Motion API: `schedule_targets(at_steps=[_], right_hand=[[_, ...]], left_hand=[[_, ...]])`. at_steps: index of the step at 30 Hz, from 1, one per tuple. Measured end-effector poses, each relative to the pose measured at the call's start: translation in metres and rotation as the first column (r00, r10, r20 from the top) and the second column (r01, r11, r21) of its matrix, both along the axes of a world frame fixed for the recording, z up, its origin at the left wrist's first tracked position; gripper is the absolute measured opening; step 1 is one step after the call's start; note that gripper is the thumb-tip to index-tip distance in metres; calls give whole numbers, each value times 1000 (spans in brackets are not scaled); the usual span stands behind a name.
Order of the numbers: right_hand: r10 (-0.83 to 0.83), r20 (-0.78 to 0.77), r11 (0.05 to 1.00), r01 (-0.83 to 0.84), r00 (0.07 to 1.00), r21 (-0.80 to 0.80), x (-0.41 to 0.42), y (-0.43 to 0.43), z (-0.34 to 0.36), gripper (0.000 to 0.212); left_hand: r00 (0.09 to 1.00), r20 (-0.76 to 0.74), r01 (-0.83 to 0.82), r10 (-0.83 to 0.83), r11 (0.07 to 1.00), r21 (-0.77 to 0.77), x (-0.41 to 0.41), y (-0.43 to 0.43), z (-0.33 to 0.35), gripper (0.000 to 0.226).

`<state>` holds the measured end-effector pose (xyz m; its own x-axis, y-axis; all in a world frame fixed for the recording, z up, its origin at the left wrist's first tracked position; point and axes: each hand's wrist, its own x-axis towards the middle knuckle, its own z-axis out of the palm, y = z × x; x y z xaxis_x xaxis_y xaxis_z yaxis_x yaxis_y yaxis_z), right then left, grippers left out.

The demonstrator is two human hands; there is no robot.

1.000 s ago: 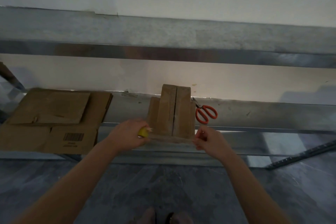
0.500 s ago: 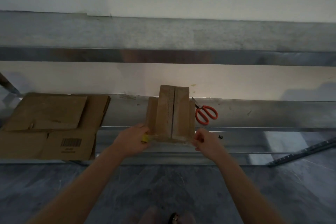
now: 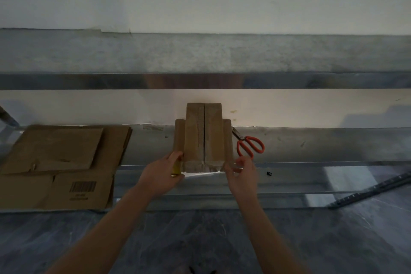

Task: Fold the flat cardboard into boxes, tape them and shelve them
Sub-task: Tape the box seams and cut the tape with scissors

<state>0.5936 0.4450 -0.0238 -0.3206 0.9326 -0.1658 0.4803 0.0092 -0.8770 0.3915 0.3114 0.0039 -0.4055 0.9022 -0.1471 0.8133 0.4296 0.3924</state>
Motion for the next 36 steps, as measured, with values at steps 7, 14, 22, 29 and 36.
schedule_targets(at_steps=[7,14,22,29,36], right_hand=[[167,-48,986,-167,985,-4,2,-17,-1,40],[236,-236,969,-246,942,-11,-1,-15,11,47],[337,-114,941,-331,935,69,-9,-3,9,55],[303,-103,952,-298,947,65,-16,-3,2,53],[239,-171,970,-244,956,-6,-23,-4,3,49]], left_hand=[[995,102,-8,5,1000,27,-7,1,-1,72],[954,300,1,-23,997,75,-19,2,7,94],[958,275,75,-87,996,57,-14,-4,6,99],[934,353,44,-63,997,61,-34,-10,7,78],[929,365,32,-59,996,79,-54,-16,5,33]])
